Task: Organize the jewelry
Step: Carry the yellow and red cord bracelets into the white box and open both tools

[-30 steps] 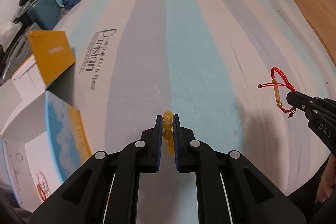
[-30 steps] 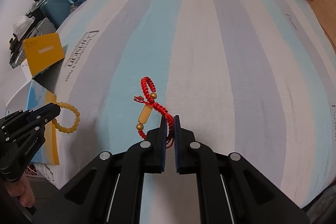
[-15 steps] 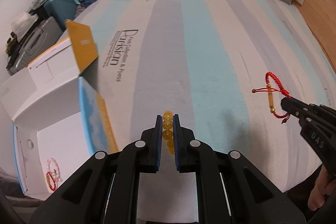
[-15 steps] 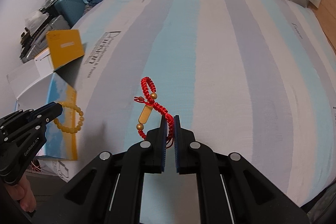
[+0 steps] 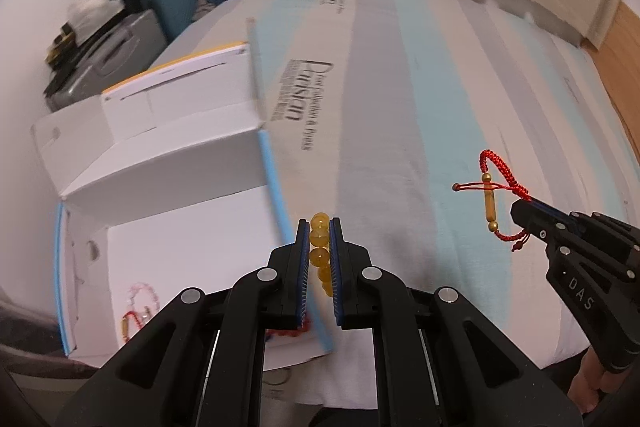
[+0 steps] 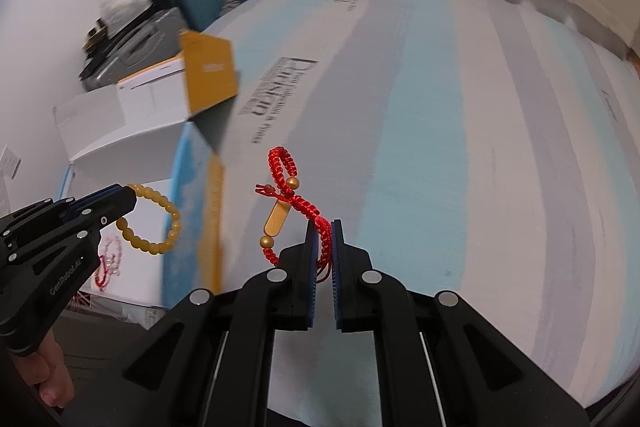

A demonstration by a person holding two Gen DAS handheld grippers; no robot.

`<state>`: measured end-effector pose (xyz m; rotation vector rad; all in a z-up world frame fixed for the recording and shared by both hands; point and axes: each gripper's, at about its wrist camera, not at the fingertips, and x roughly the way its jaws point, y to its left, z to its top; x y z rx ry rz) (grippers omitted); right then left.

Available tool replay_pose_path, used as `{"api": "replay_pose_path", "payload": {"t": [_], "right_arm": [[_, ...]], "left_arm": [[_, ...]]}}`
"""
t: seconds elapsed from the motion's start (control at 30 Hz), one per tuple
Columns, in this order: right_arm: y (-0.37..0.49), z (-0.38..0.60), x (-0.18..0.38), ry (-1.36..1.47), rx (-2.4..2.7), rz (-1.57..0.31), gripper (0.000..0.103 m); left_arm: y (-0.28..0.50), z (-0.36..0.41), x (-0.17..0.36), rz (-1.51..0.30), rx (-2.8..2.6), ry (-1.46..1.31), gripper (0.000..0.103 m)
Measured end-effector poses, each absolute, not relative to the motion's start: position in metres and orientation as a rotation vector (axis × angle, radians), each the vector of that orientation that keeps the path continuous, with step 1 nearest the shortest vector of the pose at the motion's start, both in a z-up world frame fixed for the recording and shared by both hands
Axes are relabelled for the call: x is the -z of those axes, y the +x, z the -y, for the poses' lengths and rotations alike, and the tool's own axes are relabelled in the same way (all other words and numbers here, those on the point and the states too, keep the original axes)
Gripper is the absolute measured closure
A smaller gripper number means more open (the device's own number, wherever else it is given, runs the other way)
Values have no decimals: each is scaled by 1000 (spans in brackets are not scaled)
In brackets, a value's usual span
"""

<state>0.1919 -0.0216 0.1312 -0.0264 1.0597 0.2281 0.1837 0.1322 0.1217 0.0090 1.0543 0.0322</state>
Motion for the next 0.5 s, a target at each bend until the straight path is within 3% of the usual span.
{"api": "replay_pose_path", "payload": {"t": [0.5], "right_arm": [[174,-126,-140,-112,-410,-1038,98]], "left_arm": [[139,-263,-138,-1049,-175,-64,94]]}}
